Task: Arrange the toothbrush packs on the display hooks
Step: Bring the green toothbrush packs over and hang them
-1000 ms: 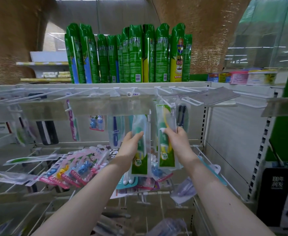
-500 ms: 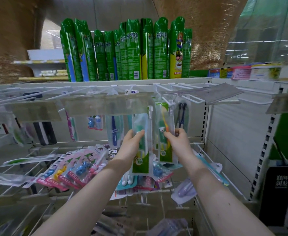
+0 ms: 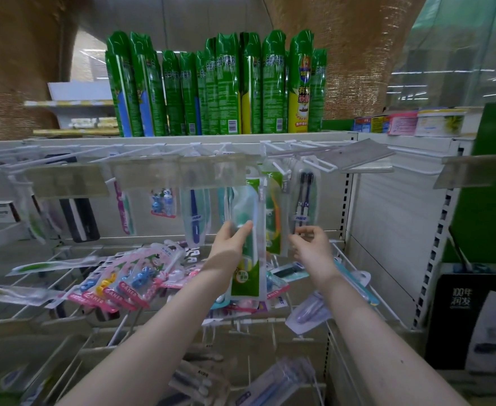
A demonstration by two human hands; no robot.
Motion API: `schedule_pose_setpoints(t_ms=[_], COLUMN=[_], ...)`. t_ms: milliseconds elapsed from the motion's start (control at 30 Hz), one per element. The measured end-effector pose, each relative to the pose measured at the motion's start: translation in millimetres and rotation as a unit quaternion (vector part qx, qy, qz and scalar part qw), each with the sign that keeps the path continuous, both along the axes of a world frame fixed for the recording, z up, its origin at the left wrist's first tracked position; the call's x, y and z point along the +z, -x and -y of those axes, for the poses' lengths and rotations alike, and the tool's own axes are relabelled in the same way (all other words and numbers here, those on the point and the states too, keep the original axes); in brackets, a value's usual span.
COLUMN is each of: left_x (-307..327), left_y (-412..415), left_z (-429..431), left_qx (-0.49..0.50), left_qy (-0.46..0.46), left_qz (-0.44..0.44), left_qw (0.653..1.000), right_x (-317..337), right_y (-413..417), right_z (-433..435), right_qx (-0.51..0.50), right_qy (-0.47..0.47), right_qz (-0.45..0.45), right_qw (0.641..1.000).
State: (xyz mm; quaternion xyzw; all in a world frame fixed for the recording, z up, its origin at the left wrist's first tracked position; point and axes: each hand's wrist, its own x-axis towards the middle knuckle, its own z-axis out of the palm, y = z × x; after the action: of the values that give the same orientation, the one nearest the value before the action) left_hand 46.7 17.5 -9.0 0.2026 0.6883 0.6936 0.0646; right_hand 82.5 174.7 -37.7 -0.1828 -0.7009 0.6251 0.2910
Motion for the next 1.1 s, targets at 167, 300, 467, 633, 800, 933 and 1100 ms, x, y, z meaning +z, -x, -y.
schedule_pose_setpoints(t_ms=[167, 300, 467, 633, 800, 933, 1100], left_x=[2, -5, -9, -3, 2, 4, 3], left_y=[-21, -40, -62, -75, -78, -78, -72], left_z=[-4, -3, 1, -2, -7, -11, -15], left_qx=[0.022, 0.015, -0.008, -0.039, -0.036, -0.023, -0.01], left_qy=[0.028, 0.011, -0.019, -0.009, -0.009, 0.004, 0.017], left_qz=[0.003, -0.006, -0.045, -0.068, -0.057, -0.046, -0.055], left_qw=[0.999, 1.0, 0.999, 0.997, 0.998, 0.999, 0.998], right_x=[0, -5, -8, -8, -8, -7, -8], right_y=[-13, -26, -42, -49, -52, -54, -53], right_z=[3, 5, 6, 7, 7, 5, 3], right_qx=[-0.012, -0.007, 0.011, 0.021, 0.022, 0.017, 0.022], right_qy=[0.0, 0.016, 0.021, 0.021, 0.017, 0.025, 0.02], right_qz=[-0.001, -0.013, -0.025, -0.022, -0.007, -0.01, -0.008], right_qw=[1.0, 1.0, 0.999, 0.999, 1.0, 1.0, 1.0])
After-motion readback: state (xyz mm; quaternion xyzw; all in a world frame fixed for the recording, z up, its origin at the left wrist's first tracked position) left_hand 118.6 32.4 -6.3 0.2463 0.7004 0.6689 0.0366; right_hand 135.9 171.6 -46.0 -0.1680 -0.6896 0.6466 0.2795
